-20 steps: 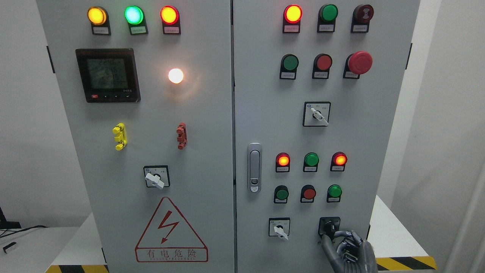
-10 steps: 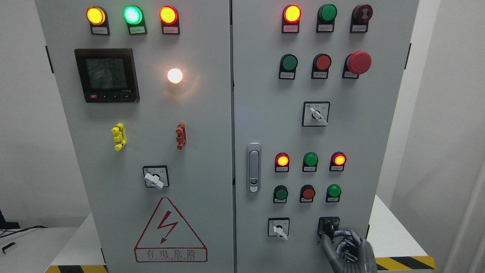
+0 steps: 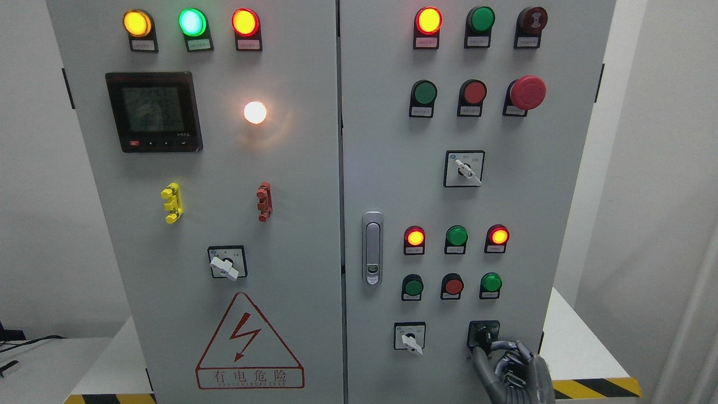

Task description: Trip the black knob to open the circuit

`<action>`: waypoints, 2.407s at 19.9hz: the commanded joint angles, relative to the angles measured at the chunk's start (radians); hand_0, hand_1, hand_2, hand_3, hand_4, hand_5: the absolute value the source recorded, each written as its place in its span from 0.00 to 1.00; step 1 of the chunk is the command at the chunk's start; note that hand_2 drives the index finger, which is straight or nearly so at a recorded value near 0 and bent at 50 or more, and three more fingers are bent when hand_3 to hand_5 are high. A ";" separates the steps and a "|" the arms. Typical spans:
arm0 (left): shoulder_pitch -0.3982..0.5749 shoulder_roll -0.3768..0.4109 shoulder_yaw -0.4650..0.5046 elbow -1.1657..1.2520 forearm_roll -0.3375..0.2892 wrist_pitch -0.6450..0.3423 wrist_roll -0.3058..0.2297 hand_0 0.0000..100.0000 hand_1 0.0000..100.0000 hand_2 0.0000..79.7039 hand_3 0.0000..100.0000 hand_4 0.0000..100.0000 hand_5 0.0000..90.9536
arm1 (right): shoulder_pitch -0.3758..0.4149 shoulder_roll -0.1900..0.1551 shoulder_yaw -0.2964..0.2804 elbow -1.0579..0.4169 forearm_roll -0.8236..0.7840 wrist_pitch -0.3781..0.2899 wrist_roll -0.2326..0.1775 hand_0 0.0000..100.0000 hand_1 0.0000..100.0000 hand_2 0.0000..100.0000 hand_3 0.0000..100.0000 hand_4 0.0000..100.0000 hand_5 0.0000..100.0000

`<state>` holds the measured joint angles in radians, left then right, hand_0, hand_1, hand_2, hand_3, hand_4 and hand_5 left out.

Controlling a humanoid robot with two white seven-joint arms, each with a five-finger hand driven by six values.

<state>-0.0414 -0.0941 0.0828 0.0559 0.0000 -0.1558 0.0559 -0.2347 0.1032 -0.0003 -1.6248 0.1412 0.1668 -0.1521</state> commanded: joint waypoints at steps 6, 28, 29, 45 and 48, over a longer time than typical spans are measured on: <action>0.000 0.001 0.000 -0.001 -0.031 -0.001 -0.001 0.12 0.39 0.00 0.00 0.00 0.00 | 0.000 0.010 0.033 -0.001 0.000 0.000 0.002 0.32 0.71 0.53 0.93 0.93 1.00; 0.000 0.001 0.000 0.001 -0.031 -0.001 -0.001 0.12 0.39 0.00 0.00 0.00 0.00 | -0.002 0.016 0.037 -0.003 0.000 0.000 0.003 0.31 0.70 0.54 0.93 0.94 1.00; 0.000 0.001 0.000 -0.001 -0.031 -0.001 -0.001 0.12 0.39 0.00 0.00 0.00 0.00 | -0.002 0.016 0.037 -0.003 0.000 0.000 0.002 0.31 0.70 0.54 0.93 0.94 1.00; 0.000 -0.001 0.000 -0.001 -0.031 -0.001 -0.001 0.12 0.39 0.00 0.00 0.00 0.00 | -0.002 0.016 0.033 -0.004 0.006 -0.004 0.002 0.32 0.69 0.53 0.93 0.94 1.00; 0.000 -0.001 0.000 -0.001 -0.031 -0.001 -0.001 0.12 0.39 0.00 0.00 0.00 0.00 | -0.002 0.015 0.029 -0.004 0.008 -0.004 0.002 0.32 0.69 0.53 0.93 0.93 1.00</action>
<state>-0.0414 -0.0941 0.0828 0.0556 0.0000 -0.1558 0.0559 -0.2359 0.1194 0.0152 -1.6279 0.1453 0.1729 -0.1497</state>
